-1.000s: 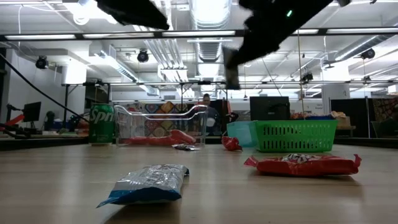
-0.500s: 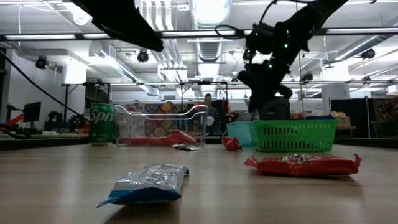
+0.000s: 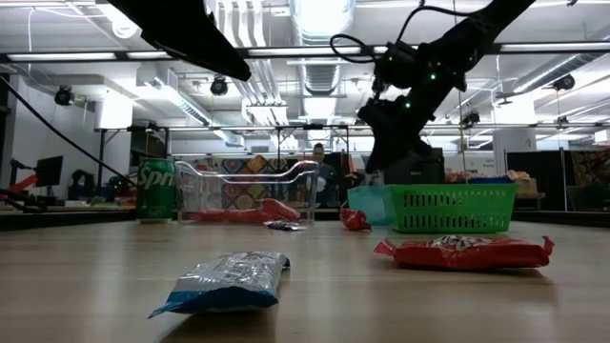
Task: Sort candy
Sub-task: Put the white chocolate bar into the blue bin, then put the brown chocolate bar into the green bin
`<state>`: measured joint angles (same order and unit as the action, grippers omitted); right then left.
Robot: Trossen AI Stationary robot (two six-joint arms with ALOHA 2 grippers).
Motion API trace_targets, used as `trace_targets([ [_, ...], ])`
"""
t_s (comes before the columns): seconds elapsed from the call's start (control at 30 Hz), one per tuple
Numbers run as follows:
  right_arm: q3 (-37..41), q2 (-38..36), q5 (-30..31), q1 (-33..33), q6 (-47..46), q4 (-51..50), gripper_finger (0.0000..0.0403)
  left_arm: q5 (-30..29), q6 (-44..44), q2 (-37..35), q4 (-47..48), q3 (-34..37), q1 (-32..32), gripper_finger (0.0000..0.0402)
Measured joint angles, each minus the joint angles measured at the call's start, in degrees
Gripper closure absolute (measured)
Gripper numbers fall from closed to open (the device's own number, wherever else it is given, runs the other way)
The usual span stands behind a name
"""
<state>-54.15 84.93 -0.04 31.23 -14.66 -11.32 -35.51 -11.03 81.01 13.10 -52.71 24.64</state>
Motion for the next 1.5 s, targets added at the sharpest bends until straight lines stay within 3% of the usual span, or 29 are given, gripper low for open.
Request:
trace_targets([
  [0.23,0.02,2.78,0.01,0.11,1.71,2.98,0.0367,0.02,0.0,0.0,-0.02,0.0,0.0,0.0248],
  [0.6,-0.55,2.61,3.5,1.27,1.81,2.5,0.0262,0.06,0.07,0.0,-0.04,0.0,0.0,0.0248],
  [0.8,-4.94,2.28,1.2,1.55,1.59,-3.96,0.0233,1.65,0.06,0.11,-0.12,0.0,0.0,0.0248],
  [0.97,-9.08,1.67,-7.26,-2.17,-1.36,-8.54,0.0234,3.69,0.46,0.39,-0.09,0.0,0.04,0.0248],
  [1.17,-11.46,1.74,-7.44,-12.97,-5.11,-9.19,0.025,3.65,0.67,-0.52,3.72,0.01,0.11,0.0248],
  [1.23,-11.54,1.76,-4.71,-17.04,-5.91,-9.37,0.0255,3.61,0.68,-1.61,6.37,0.02,0.37,0.0248],
  [1.4,-11.26,2.3,13.13,-26.47,-10.39,-7.89,0.026,3.58,1.38,-3.78,8.87,0.12,1.3,0.0248],
  [1.5,-11.21,3.61,18.15,-29.6,-14.19,-7.1,0.0259,3.58,1.45,-4.76,8.79,1.15,2.14,0.0248],
])
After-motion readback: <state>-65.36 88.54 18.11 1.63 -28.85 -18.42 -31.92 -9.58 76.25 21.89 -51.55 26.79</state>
